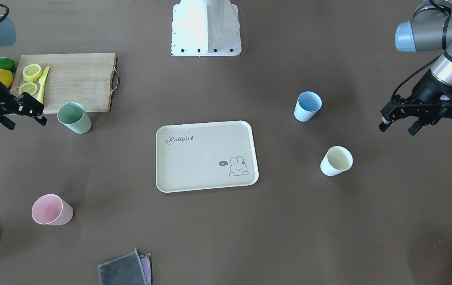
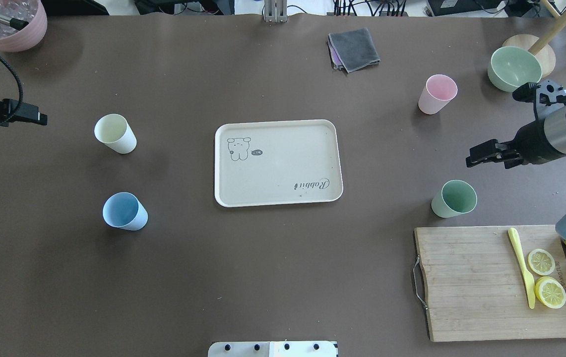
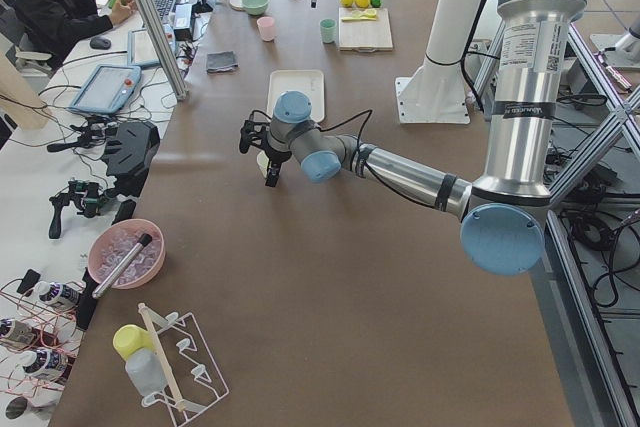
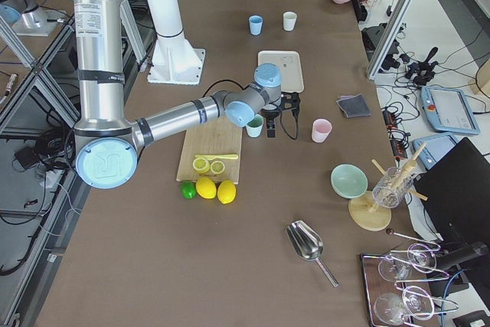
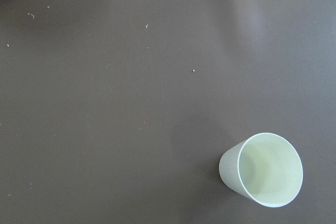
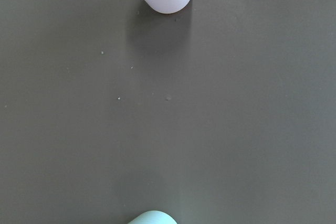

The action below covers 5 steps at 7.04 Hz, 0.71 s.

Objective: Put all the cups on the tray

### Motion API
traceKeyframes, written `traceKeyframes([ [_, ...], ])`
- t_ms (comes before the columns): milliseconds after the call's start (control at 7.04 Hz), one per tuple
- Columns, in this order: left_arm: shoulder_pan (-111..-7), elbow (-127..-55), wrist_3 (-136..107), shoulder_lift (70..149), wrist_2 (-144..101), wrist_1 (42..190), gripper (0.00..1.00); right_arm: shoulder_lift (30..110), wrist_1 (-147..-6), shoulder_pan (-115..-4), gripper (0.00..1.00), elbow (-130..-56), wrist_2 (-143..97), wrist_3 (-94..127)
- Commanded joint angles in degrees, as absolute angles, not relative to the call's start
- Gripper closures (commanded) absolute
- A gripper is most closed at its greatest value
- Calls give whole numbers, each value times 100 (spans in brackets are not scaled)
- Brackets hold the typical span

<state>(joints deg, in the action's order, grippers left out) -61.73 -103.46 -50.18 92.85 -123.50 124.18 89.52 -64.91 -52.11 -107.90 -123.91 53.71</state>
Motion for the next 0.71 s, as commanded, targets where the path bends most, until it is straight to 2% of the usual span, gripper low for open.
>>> traceKeyframes([
  [0, -6179, -10389, -5019, 9211, -12349, 12419, 2, 9017, -6408, -4764, 0, -10837, -12138, 5581],
  [284, -6179, -10397, -5019, 9211, -12349, 12419, 2, 9428, -6049, -4720, 0, -10828, -12129, 5572],
  [568, -6170, -10389, -5010, 9211, -12375, 12419, 2, 9483, -5985, -4641, 2, -10784, -12094, 5572],
])
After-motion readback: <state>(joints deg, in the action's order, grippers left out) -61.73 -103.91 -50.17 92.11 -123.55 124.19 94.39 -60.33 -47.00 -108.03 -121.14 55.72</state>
